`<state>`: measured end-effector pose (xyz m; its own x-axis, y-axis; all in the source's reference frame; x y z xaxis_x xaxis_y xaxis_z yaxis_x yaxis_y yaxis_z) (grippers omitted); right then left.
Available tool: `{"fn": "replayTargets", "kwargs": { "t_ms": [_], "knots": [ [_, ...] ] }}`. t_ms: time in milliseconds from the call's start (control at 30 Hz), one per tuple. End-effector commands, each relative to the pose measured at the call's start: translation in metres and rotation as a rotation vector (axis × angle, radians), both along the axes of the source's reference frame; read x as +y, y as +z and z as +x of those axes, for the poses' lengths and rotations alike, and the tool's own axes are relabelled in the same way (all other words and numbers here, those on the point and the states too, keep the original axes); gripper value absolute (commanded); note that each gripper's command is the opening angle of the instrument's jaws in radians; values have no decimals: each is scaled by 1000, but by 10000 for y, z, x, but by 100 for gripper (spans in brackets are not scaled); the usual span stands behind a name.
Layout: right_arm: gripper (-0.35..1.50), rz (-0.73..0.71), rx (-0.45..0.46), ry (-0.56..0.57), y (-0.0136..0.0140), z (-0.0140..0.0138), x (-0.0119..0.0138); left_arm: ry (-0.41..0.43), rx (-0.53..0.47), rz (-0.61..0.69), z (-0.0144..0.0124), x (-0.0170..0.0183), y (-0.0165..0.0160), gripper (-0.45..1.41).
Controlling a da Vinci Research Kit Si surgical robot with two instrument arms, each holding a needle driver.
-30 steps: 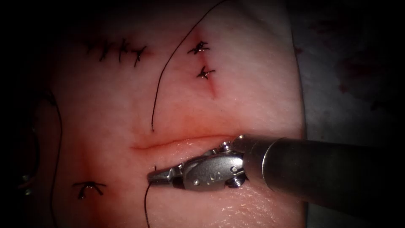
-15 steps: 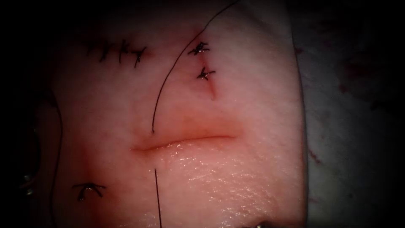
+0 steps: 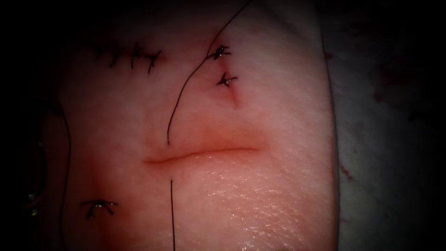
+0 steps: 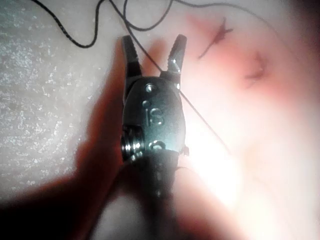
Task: Wound Closure
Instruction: Pull the suture through the wound with the right grasper.
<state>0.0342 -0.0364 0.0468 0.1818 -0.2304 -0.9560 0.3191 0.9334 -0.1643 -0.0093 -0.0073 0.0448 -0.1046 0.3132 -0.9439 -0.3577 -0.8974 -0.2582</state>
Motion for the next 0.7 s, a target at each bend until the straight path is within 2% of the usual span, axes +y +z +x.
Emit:
{"fn": "replayTargets", "kwargs": {
  "t_ms": [33, 67, 267, 400, 633, 667, 700],
  "knots": [
    [140, -25, -9, 23, 21, 5, 30, 2, -2, -1, -4, 0, 7, -45],
    [141, -50, -18, 38, 39, 1, 50, 3, -3, -1, -3, 0, 7, -45],
    [135, -156, -35, 52, 83, -2, 79, 4, -3, -1, -2, 0, 7, -45],
    [131, -176, -57, 67, 97, 3, 79, 3, -3, -1, -3, 0, 7, -45],
    [115, -195, -76, 83, 110, 24, 72, 3, -3, 0, -3, 1, 6, -45],
    [101, -194, -79, 87, 111, 25, 75, 3, -3, 0, -3, 1, 6, -45],
    [66, -192, -79, 88, 112, 25, 77, 3, -3, 0, -3, 1, 6, -45]
  ]
}}
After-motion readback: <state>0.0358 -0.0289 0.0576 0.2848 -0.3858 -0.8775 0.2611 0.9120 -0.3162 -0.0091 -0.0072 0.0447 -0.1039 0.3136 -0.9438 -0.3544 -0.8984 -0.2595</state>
